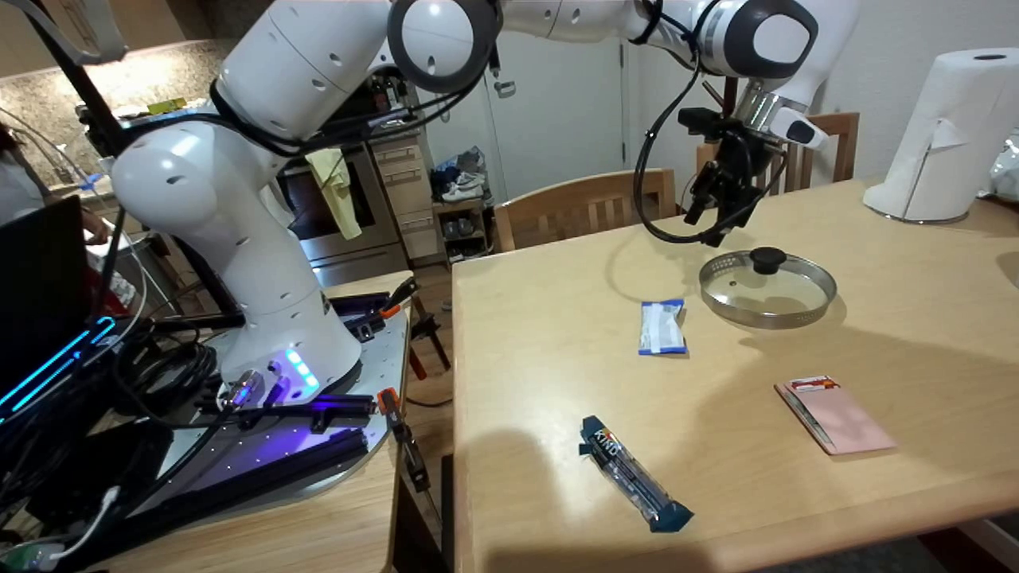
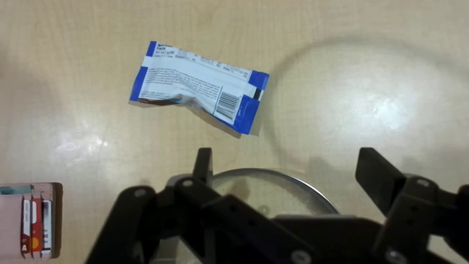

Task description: Place the glass lid on top of the white packet

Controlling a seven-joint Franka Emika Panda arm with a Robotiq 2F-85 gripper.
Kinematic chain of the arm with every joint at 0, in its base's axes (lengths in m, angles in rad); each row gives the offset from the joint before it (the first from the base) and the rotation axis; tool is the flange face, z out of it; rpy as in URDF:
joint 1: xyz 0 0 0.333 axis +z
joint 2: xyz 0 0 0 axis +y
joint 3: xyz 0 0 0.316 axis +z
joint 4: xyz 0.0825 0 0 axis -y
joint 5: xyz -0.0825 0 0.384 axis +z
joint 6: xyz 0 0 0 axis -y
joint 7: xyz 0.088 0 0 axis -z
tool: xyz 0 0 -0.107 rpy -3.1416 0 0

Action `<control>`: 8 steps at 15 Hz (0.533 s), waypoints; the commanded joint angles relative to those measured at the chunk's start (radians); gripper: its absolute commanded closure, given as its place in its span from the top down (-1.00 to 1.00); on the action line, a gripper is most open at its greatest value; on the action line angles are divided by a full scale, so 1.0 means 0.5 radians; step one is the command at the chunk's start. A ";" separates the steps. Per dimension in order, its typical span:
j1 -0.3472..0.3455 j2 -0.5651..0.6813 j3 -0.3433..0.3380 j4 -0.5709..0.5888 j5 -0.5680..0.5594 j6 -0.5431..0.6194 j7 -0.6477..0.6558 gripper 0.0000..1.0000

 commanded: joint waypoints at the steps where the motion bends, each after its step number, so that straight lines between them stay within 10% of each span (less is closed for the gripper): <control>1: 0.010 -0.091 0.007 -0.176 -0.007 0.213 -0.060 1.00; 8: 0.048 -0.101 0.011 -0.460 0.009 1.124 -0.041 1.00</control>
